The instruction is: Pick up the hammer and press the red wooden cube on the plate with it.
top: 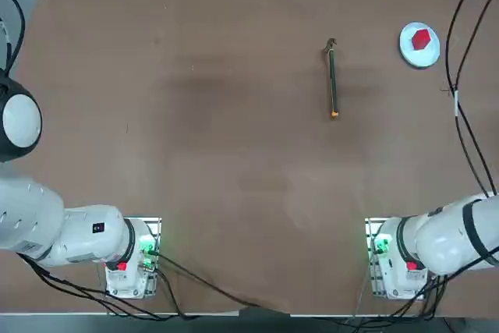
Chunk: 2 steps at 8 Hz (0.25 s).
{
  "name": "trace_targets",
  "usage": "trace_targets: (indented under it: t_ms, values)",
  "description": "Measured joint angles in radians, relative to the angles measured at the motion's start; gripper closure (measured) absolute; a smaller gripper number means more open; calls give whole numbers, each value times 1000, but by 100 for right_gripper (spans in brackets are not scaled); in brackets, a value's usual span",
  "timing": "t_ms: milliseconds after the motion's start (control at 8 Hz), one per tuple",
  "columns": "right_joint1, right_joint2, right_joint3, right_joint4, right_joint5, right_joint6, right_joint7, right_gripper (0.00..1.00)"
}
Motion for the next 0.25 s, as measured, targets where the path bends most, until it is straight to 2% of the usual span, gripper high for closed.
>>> trace_targets:
  t_ms: [125,250]
  values:
    - [-92,-6,85,0,-1,-13,0,0]
    - [-160,-7,153,0,-2,-19,0,0]
